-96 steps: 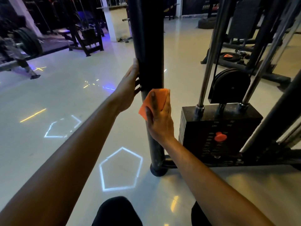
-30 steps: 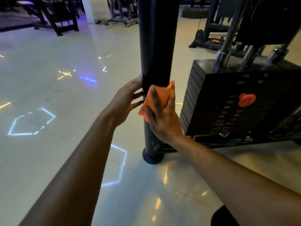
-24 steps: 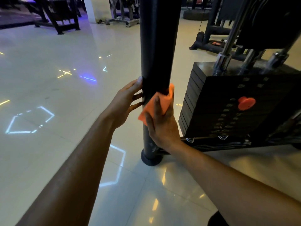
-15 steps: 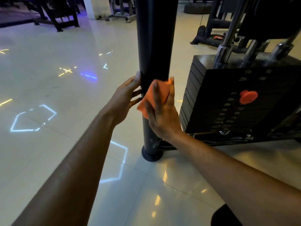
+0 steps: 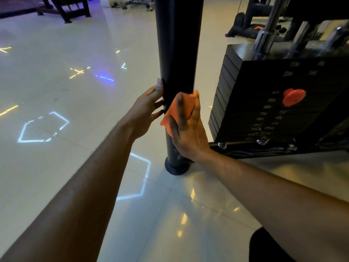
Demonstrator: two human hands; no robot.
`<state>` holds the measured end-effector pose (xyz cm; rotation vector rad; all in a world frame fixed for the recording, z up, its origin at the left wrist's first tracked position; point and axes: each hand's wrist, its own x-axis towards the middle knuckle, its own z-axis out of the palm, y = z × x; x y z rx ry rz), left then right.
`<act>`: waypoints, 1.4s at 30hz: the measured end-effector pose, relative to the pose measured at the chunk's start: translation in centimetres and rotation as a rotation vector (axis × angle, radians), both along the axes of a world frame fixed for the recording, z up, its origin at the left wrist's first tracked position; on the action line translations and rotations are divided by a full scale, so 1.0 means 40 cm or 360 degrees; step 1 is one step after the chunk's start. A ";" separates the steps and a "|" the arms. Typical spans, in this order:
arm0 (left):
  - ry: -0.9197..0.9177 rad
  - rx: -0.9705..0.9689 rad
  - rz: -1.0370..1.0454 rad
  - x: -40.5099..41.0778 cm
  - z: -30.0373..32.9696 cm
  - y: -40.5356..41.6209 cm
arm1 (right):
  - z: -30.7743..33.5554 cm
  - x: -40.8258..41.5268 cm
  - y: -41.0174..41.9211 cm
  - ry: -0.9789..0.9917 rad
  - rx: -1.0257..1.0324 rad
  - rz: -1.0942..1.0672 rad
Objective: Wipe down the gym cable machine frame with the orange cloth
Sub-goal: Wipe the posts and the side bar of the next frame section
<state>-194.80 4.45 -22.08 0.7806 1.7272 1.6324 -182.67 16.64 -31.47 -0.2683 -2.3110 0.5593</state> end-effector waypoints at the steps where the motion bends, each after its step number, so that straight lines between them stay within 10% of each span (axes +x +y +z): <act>1: -0.0003 -0.0003 -0.0006 0.001 -0.001 0.002 | 0.015 -0.001 0.007 0.0036 0.0018 -0.0007; 19: -0.0130 -0.0160 0.0095 0.091 -0.291 -0.016 | -0.310 0.056 0.066 -0.0310 0.0240 0.0134; 25: -0.0144 -0.0062 0.0143 0.090 -0.317 -0.014 | -0.225 -0.037 0.008 0.0270 -0.0217 0.0072; 33: -0.0207 -0.0032 0.0223 0.128 -0.333 -0.001 | -0.391 0.043 0.069 -0.0304 0.0246 0.0063; 42: -0.0209 -0.0048 0.0188 0.119 -0.354 -0.009 | -0.336 0.036 0.063 -0.0120 0.0117 0.0040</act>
